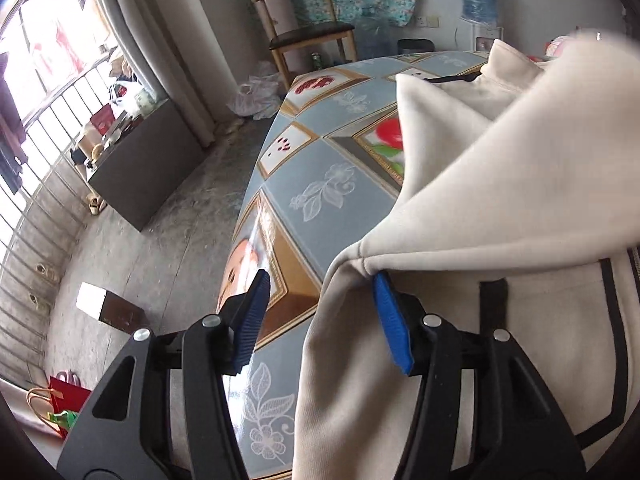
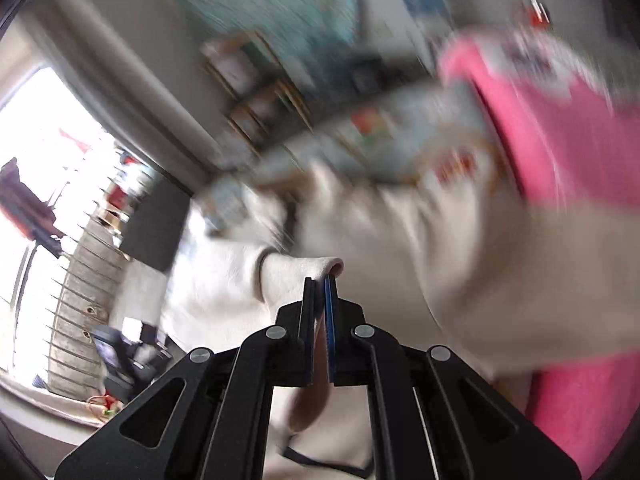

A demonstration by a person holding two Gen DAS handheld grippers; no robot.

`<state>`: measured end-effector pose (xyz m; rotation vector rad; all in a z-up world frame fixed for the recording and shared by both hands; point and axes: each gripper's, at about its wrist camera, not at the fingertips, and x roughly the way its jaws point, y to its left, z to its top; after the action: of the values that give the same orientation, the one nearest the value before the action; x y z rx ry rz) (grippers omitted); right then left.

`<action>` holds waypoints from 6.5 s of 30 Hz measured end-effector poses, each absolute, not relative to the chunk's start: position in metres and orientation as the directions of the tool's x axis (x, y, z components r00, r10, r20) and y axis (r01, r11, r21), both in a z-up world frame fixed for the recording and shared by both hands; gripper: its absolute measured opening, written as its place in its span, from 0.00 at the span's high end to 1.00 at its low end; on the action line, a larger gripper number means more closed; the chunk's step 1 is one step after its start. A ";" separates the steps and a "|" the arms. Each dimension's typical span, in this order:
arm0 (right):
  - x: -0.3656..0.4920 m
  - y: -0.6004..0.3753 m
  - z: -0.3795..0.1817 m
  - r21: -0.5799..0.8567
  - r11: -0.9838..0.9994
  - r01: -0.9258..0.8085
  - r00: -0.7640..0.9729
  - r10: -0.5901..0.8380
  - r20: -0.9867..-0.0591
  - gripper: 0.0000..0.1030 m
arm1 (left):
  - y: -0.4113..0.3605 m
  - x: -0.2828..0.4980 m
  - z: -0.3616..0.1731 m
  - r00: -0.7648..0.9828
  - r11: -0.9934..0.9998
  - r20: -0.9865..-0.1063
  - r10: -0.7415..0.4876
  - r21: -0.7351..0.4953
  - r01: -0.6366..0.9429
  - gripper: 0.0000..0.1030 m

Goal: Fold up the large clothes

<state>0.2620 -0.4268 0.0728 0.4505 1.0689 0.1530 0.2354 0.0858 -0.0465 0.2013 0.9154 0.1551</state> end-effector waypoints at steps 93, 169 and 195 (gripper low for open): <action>0.280 -0.391 -0.024 0.246 0.953 0.177 0.439 0.147 -0.886 0.95 | 0.107 0.225 -0.051 0.560 0.998 -0.827 0.051 0.025 -0.055 0.77; 0.165 -0.519 0.231 0.464 0.859 0.214 0.908 0.000 -0.419 0.94 | -0.063 0.304 -0.062 0.433 0.990 -0.899 -0.064 -0.001 0.143 0.07; 0.289 -0.253 0.016 0.494 0.869 -0.035 0.515 0.439 -0.736 0.92 | -0.060 0.299 -0.061 0.432 0.980 -0.897 -0.097 -0.010 0.200 0.07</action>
<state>0.2887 -0.2526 0.0165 0.4519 0.9968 0.2968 0.2993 -0.0598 -0.0614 0.1033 1.1091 -0.1858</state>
